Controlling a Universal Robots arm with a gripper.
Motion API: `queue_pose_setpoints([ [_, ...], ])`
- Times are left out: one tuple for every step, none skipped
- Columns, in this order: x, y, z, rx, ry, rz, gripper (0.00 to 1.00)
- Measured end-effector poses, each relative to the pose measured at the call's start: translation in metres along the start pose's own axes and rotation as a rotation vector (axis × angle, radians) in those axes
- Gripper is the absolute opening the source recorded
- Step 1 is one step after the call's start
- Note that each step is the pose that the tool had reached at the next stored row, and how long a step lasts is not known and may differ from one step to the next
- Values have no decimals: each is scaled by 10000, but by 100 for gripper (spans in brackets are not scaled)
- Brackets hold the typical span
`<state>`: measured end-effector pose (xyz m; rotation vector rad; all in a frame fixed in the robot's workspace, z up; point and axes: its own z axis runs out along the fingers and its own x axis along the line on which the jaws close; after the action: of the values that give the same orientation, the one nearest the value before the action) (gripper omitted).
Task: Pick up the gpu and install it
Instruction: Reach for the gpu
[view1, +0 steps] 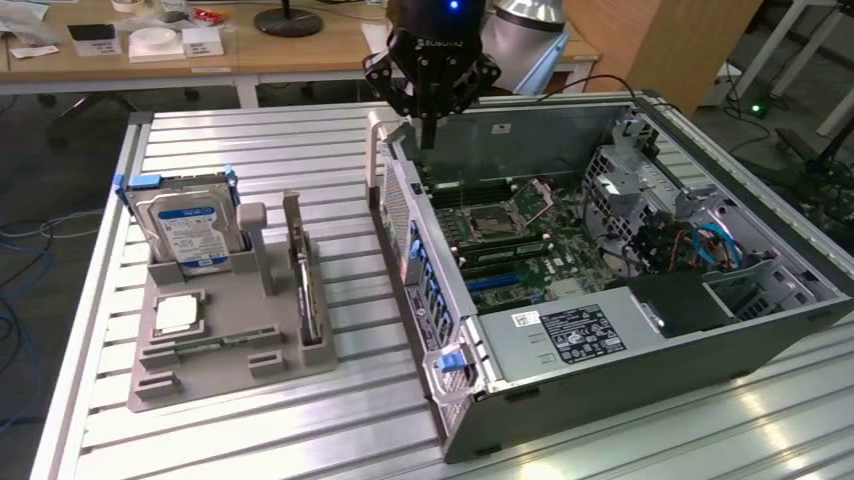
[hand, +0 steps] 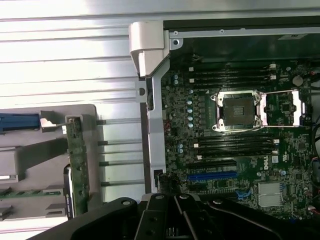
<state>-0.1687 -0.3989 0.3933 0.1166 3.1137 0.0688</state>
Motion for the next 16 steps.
queue_pose_setpoints([
  [12,-1,0,0,-1,0,11],
  [24,-2,0,0,-1,-1,11],
  [36,-3,-1,-1,-1,-1,11],
  [47,-4,-1,0,-1,-1,11],
  [60,-5,-1,-1,-1,0,11],
  [73,-6,-2,0,0,0,11],
  [87,-7,-2,0,-1,0,11],
  [101,-8,-2,0,-1,0,11],
  [114,-9,-3,0,-1,0,11],
  [126,-10,-3,0,0,0,11],
  [137,-11,-3,0,-1,0,11],
  [148,-12,-3,-1,-1,0,11],
  [162,-13,-4,0,-1,0,11],
  [175,-14,-4,0,-1,-1,11],
  [188,-15,-5,0,0,0,11],
  [200,-16,-5,0,-1,-1,11],
])
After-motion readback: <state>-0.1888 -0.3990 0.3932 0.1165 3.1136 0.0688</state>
